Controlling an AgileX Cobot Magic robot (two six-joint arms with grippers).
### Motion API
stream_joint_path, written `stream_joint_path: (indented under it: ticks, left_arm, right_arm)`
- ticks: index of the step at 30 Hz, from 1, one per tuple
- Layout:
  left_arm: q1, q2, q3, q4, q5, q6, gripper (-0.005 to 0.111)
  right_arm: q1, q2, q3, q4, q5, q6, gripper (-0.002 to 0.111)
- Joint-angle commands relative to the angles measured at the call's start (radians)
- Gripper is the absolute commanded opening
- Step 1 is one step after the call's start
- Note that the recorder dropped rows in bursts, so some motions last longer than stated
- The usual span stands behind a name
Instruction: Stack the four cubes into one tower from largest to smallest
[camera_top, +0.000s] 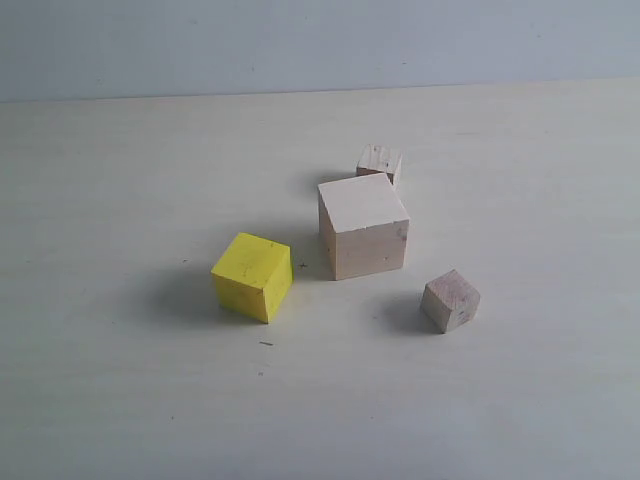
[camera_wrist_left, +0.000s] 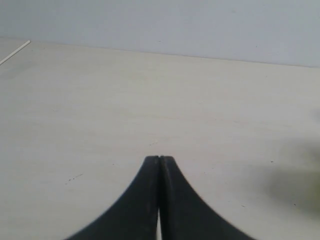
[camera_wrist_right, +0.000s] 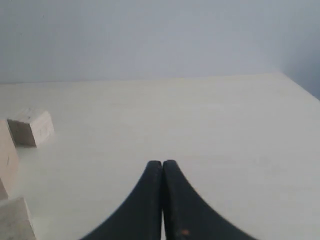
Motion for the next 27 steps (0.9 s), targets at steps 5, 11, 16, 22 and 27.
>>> stream_joint_path:
  ticks: [5,11,16,22,27]
  left_arm:
    - [-0.005,-0.005,0.003,-0.003,-0.009,0.003,0.000]
    - [-0.005,-0.005,0.003,-0.003,-0.009,0.003,0.000]
    - [-0.005,-0.005,0.003,-0.003,-0.009,0.003,0.000]
    - [-0.005,-0.005,0.003,-0.003,-0.009,0.003,0.000]
    - [-0.005,-0.005,0.003,-0.003,-0.009,0.003,0.000]
  right_arm:
    - [0.000,-0.007,0.005,-0.002,-0.558,-0.004,0.000]
    - [0.000,-0.007,0.005,-0.002,-0.621,-0.004,0.000]
    - [0.000,-0.007,0.005,-0.005,-0.638,-0.002,0.000]
    - [0.000,-0.007,-0.016,-0.016,-0.687,0.170,0.000]
    - [0.000,0.130,-0.274,-0.204,-0.435,0.356,0.000]
